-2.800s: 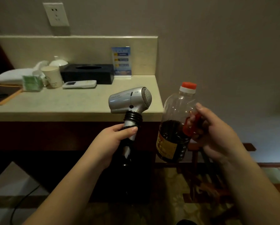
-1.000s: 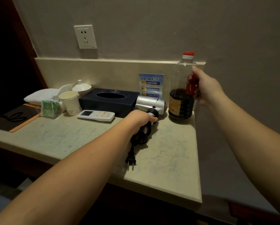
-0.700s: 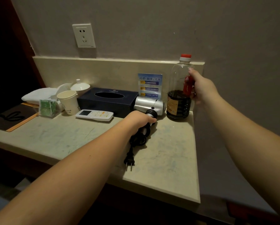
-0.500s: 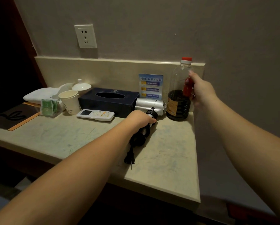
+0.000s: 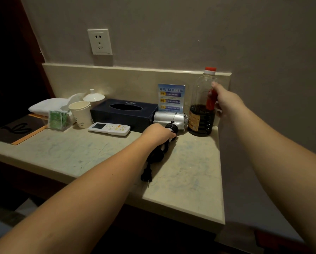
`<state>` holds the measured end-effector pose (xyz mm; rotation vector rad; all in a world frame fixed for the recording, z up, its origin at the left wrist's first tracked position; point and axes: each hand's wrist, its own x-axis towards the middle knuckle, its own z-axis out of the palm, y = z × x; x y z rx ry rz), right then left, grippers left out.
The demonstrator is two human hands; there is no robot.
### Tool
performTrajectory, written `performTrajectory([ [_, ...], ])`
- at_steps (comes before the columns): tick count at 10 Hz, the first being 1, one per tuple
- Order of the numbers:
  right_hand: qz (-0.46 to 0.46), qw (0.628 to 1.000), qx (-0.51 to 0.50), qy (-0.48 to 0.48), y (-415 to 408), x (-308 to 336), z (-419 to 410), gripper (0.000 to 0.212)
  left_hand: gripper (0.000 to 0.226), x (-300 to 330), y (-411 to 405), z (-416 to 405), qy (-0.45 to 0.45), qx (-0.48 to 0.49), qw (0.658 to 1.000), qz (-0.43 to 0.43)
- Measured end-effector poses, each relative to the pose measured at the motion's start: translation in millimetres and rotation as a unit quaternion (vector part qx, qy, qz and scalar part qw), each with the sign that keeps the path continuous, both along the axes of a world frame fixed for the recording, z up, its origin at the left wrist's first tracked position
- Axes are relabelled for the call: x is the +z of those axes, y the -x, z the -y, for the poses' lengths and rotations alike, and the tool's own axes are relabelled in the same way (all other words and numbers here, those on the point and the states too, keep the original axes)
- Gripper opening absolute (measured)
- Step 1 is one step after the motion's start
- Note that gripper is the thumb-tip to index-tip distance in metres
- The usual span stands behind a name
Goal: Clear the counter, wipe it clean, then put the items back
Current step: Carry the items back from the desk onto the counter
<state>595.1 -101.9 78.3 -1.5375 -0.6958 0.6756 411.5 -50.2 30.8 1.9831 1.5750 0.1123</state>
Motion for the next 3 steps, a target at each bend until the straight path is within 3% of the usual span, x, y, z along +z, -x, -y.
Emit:
performTrajectory([
  [1, 0.019, 1.000, -0.009, 0.020, 2.5, 6.2, 7.3, 0.058, 0.039, -2.7, 7.1, 1.7, -0.020, -0.021, 1.000, 0.006],
  [3, 0.184, 0.974, -0.082, 0.105, 19.8, 20.1, 21.8, 0.064, 0.053, -2.4, 34.4, 5.9, -0.033, -0.079, 0.994, 0.065],
])
